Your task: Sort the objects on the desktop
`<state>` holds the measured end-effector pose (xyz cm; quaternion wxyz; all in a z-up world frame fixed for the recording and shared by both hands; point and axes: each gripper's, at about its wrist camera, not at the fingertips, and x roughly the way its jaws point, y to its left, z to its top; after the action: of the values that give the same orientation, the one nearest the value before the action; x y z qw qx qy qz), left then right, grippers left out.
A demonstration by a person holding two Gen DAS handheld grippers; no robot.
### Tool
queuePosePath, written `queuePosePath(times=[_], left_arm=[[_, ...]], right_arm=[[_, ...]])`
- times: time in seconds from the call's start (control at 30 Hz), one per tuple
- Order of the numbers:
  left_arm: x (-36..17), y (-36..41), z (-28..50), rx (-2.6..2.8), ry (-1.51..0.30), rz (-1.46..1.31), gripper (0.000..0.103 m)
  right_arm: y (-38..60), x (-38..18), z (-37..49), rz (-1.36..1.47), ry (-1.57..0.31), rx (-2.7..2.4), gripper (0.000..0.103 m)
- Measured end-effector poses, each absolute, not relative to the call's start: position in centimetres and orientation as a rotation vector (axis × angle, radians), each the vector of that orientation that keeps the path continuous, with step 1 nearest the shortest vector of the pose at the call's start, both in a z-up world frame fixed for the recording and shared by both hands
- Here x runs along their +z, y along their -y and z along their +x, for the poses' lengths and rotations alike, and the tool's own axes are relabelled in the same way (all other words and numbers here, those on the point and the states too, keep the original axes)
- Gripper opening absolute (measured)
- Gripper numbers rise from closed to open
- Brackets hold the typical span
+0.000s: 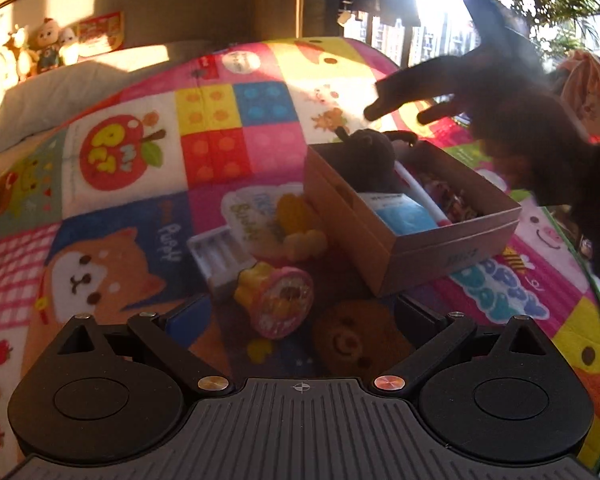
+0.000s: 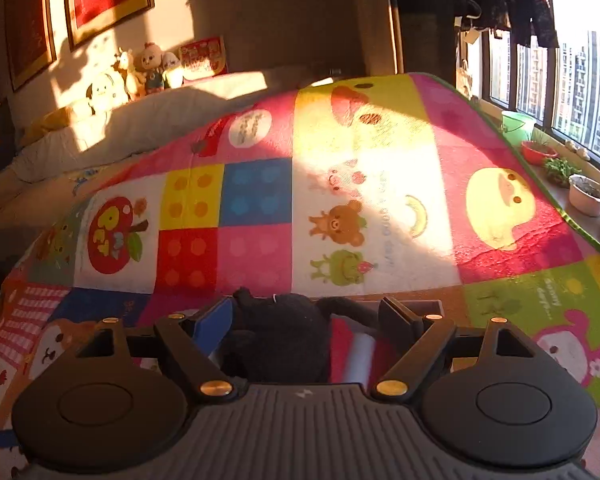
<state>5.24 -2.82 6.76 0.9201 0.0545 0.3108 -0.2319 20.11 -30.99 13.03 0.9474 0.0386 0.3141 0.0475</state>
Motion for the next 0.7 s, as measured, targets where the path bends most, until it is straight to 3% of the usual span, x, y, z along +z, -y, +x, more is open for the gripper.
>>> queuePosePath(times=[0.13, 0.2, 0.23, 0.33, 0.53, 0.7], left_arm=[[7.1, 1.7, 5.0, -0.460, -0.629, 0.064, 0.102], [7.0, 1.3, 5.0, -0.455, -0.634, 0.044, 0.102], [6.9, 1.2, 5.1, -0.459, -0.636, 0.034, 0.102], [6.5, 0.8, 5.1, -0.480, -0.630, 0.015, 0.102], [5.9, 0.2, 5.9, -0.489, -0.649, -0.032, 0.102], [5.6, 0.1, 5.7, -0.489, -0.651, -0.064, 0.102]], right_arm=[[28.4, 10.0, 24.1, 0.014, -0.744, 0.038, 0.083], [27.6, 8.7, 24.8, -0.021, -0.774, 0.010, 0.075], [27.3, 8.4, 24.8, -0.034, -0.785, 0.010, 0.060], [27.0, 9.8, 23.2, -0.057, -0.781, 0.000, 0.056], [28.5, 18.7, 16.6, -0.014, -0.681, 0.126, 0.057], [28.8, 19.5, 16.4, -0.041, -0.742, 0.138, 0.064]])
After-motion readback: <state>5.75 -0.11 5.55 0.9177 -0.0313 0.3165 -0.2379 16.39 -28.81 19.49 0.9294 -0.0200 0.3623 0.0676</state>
